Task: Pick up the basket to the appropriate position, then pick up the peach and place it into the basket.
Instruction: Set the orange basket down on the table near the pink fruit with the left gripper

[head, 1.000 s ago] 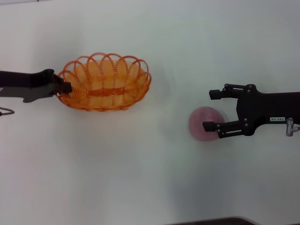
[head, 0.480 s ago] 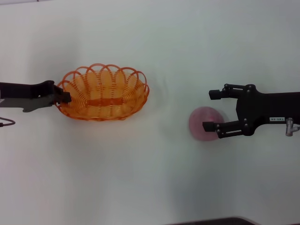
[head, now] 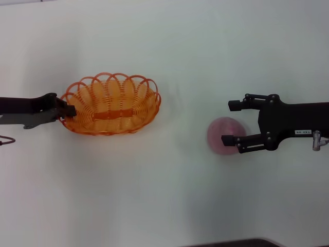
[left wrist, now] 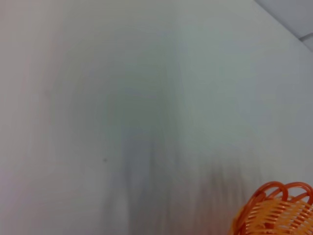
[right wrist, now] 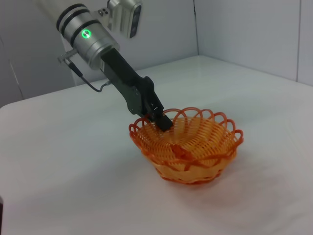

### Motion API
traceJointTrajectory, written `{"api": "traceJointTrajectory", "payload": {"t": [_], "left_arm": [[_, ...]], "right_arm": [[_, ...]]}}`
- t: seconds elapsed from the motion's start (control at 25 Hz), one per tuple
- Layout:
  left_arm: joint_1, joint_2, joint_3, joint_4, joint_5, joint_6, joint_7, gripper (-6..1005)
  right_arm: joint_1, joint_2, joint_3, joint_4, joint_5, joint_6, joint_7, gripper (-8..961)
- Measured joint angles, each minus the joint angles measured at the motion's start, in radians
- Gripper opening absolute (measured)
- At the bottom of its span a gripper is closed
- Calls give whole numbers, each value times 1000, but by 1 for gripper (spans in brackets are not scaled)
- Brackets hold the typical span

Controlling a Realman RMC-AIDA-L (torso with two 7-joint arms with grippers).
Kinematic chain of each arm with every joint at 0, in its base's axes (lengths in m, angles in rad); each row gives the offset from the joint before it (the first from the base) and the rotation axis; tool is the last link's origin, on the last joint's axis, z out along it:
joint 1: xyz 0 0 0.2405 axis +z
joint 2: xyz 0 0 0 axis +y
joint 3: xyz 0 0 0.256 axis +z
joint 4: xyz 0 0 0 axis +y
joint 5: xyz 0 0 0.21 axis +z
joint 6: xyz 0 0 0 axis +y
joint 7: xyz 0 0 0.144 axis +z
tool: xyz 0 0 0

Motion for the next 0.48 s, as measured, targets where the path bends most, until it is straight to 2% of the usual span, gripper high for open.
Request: {"api": "traceJointTrajectory", "payload": {"t": [0.28,0.48], "left_arm": [[7,5,-13,-7,-38,33,5,123],[22,14,-15,-15,-101,68,32,360]], "right_arm": [[1,0,0,0,0,0,0,925],[2,0,0,0,0,0,0,925]]}}
